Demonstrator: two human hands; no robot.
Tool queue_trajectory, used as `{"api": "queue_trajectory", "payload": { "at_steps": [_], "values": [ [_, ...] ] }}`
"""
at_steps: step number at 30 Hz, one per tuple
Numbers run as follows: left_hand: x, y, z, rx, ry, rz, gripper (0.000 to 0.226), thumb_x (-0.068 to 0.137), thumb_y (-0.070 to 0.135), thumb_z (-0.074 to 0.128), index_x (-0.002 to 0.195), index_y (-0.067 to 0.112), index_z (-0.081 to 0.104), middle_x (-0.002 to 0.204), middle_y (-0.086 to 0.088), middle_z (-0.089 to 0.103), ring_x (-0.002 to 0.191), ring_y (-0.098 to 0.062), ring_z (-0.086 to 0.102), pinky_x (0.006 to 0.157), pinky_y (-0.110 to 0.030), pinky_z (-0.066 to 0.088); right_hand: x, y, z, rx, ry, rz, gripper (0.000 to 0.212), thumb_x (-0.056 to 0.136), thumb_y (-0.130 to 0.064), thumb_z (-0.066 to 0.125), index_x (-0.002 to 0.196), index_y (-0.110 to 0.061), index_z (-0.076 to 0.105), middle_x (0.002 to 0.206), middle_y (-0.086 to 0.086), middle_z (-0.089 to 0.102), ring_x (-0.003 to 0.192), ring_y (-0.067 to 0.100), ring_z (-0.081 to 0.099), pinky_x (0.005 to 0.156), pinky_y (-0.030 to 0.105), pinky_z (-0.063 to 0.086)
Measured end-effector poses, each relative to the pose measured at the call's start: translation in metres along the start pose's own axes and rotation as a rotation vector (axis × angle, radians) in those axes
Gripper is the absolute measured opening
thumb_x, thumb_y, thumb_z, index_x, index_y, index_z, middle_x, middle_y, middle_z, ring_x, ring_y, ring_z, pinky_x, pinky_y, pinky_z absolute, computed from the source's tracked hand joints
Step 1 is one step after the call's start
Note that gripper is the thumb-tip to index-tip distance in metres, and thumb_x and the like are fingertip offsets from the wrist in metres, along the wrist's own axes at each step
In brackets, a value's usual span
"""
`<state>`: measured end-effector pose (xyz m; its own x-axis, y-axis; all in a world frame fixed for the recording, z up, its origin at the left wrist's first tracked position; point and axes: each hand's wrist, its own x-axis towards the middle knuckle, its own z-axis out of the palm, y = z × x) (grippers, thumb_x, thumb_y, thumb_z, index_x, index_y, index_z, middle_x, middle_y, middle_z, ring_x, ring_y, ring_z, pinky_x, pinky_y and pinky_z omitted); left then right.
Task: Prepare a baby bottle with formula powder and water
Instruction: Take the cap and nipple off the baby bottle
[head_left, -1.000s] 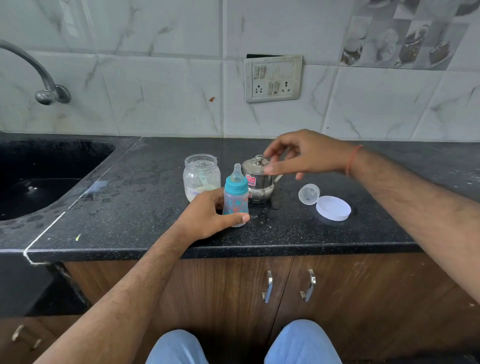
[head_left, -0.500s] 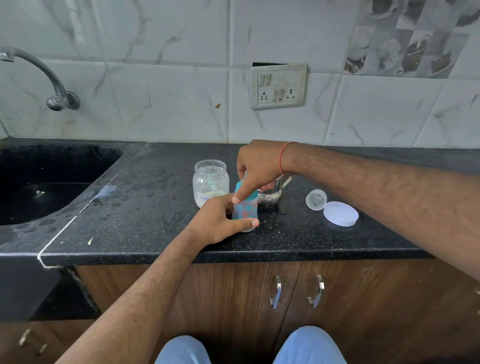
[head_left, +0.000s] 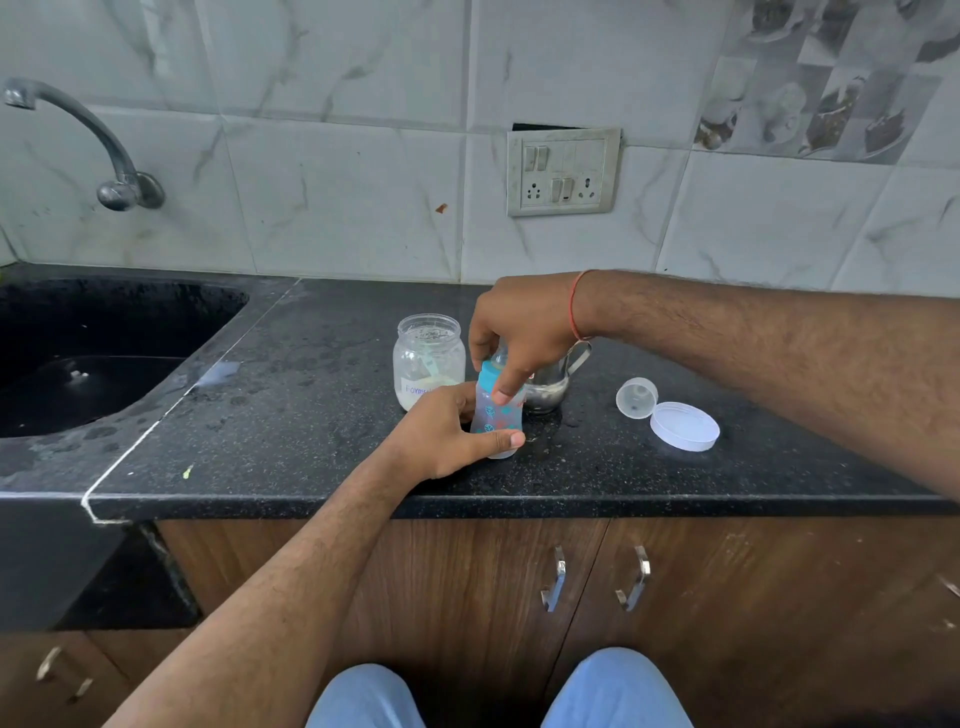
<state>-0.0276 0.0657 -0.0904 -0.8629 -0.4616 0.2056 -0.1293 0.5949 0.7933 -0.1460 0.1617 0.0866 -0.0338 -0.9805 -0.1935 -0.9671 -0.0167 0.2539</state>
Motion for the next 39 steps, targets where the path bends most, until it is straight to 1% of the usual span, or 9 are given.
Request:
{"api": "queue_trajectory", "payload": {
  "at_steps": [9,12,16,20,23,26,29,34,39],
  "values": [
    [-0.003,0.005,-0.001,0.004,-0.018,-0.005,0.051,0.088,0.044,0.093,0.128,0.02,0.075,0.112,0.015,0.081,0.104,0.003,0.075,0.093,-0.019,0.056,-0.008,0.007,0.001,0.039,-0.039,-0.232,0.063,0.073,-0.023,0.096,0.129,-0.029,0.069,0.126,-0.011,0.059,0.112,0.008,0.055,0.1,0.039,0.052],
    [-0.004,0.004,-0.002,0.004,-0.024,0.014,0.045,0.088,0.042,0.093,0.125,0.026,0.073,0.112,0.017,0.08,0.104,0.002,0.076,0.097,-0.022,0.058,-0.009,0.004,-0.005,-0.065,-0.051,-0.094,0.08,0.076,-0.054,0.089,0.143,-0.025,0.056,0.129,-0.009,0.058,0.114,0.012,0.056,0.097,0.035,0.05],
    [-0.005,0.003,-0.002,-0.016,-0.023,0.013,0.053,0.088,0.043,0.093,0.131,0.02,0.073,0.118,0.01,0.082,0.11,-0.004,0.078,0.105,-0.034,0.062,-0.003,0.003,-0.005,-0.23,-0.077,0.096,0.076,0.085,-0.086,0.052,0.106,-0.017,0.077,0.085,0.0,0.079,0.087,0.022,0.074,0.071,0.033,0.054],
    [-0.005,0.004,-0.002,-0.009,-0.026,0.02,0.059,0.087,0.046,0.093,0.136,0.022,0.072,0.122,0.011,0.082,0.112,-0.003,0.077,0.107,-0.035,0.061,-0.008,0.002,-0.014,-0.134,-0.099,-0.008,0.045,0.087,-0.053,0.08,0.122,-0.026,0.07,0.11,-0.012,0.069,0.098,0.01,0.066,0.082,0.029,0.05],
    [-0.004,0.004,-0.002,0.007,-0.029,0.019,0.06,0.087,0.048,0.092,0.137,0.023,0.072,0.123,0.012,0.081,0.114,-0.003,0.076,0.108,-0.034,0.06,-0.013,0.002,-0.018,0.013,-0.148,-0.054,0.061,0.081,-0.026,0.091,0.134,-0.032,0.062,0.126,-0.014,0.064,0.076,-0.018,0.059,0.069,0.018,0.04],
    [-0.005,0.005,-0.002,-0.003,-0.021,0.018,0.056,0.087,0.044,0.093,0.134,0.022,0.072,0.121,0.012,0.081,0.112,-0.003,0.076,0.106,-0.031,0.06,-0.011,0.003,-0.012,-0.002,-0.126,-0.004,0.078,0.08,-0.051,0.088,0.146,-0.034,0.05,0.123,-0.015,0.06,0.098,0.001,0.064,0.086,0.029,0.051],
    [-0.005,0.005,-0.002,-0.015,-0.018,0.022,0.051,0.087,0.042,0.093,0.129,0.023,0.072,0.119,0.012,0.081,0.11,-0.002,0.077,0.103,-0.029,0.061,-0.009,0.006,-0.007,-0.084,-0.111,0.075,0.069,0.08,-0.075,0.073,0.13,-0.027,0.066,0.107,-0.011,0.073,0.101,0.017,0.07,0.095,0.039,0.058],
    [-0.006,0.006,-0.001,-0.021,-0.026,0.031,0.05,0.087,0.042,0.093,0.131,0.026,0.073,0.119,0.014,0.081,0.109,0.002,0.076,0.102,-0.024,0.06,-0.016,0.012,-0.009,0.05,-0.064,0.015,0.055,0.078,-0.052,0.088,0.127,-0.036,0.067,0.123,-0.009,0.07,0.11,0.016,0.066,0.101,0.041,0.054],
    [-0.006,0.006,-0.001,-0.019,-0.028,0.038,0.048,0.087,0.043,0.093,0.129,0.032,0.072,0.118,0.017,0.081,0.109,0.004,0.076,0.1,-0.02,0.058,-0.026,0.025,-0.008,0.228,0.004,0.044,0.05,0.077,-0.043,0.091,0.121,-0.037,0.068,0.118,-0.012,0.071,0.083,-0.007,0.061,0.084,0.028,0.052]
  ]
}}
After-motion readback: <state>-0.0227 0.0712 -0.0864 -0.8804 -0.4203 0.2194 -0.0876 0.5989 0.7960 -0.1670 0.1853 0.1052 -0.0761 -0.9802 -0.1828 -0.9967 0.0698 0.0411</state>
